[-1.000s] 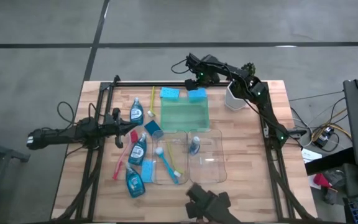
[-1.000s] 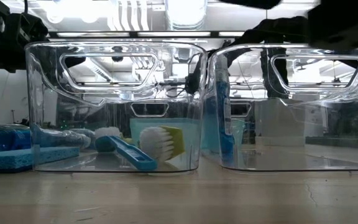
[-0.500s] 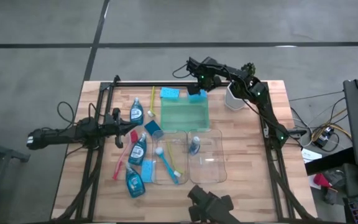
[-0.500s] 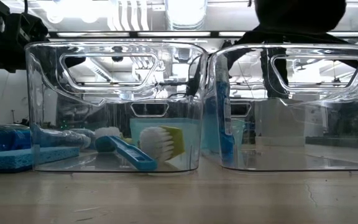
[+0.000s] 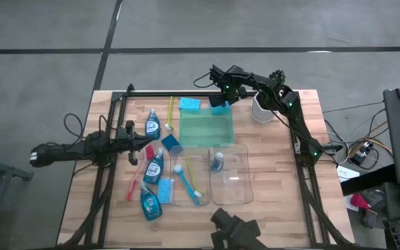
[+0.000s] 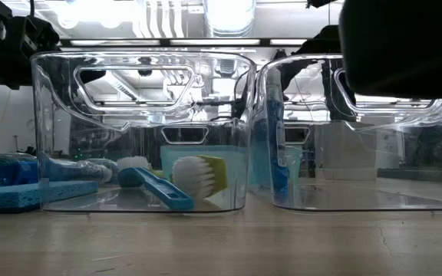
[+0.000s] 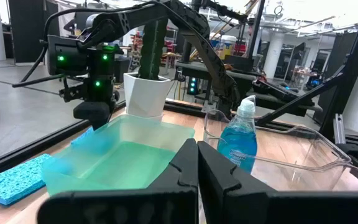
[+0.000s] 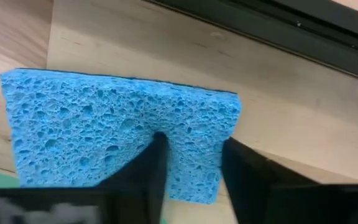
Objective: Pick & Place Kitchen Sink Supplies
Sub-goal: Put the blue sponge into the green bin
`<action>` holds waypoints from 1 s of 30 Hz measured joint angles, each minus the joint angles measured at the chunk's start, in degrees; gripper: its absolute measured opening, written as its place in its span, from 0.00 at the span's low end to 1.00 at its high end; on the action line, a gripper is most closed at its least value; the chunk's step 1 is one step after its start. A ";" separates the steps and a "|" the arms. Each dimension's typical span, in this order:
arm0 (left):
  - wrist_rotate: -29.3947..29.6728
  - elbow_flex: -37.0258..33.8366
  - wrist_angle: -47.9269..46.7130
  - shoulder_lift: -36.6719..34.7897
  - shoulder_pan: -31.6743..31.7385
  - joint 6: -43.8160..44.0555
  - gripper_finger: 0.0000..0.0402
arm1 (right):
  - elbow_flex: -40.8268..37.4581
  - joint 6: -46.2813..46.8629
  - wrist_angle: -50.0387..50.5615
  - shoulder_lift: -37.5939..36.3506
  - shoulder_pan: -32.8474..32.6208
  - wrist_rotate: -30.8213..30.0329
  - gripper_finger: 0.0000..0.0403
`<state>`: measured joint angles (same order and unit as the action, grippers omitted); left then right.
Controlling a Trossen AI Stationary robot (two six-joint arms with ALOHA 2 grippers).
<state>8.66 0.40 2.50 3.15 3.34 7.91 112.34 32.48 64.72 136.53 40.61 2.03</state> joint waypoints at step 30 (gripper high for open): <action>-0.01 0.02 0.00 -0.01 0.01 0.01 0.00 | 14.24 0.14 4.44 -0.39 -2.67 -0.99 0.02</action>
<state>8.65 0.43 2.50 3.14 3.35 7.92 126.57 32.62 69.15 136.14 37.94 1.04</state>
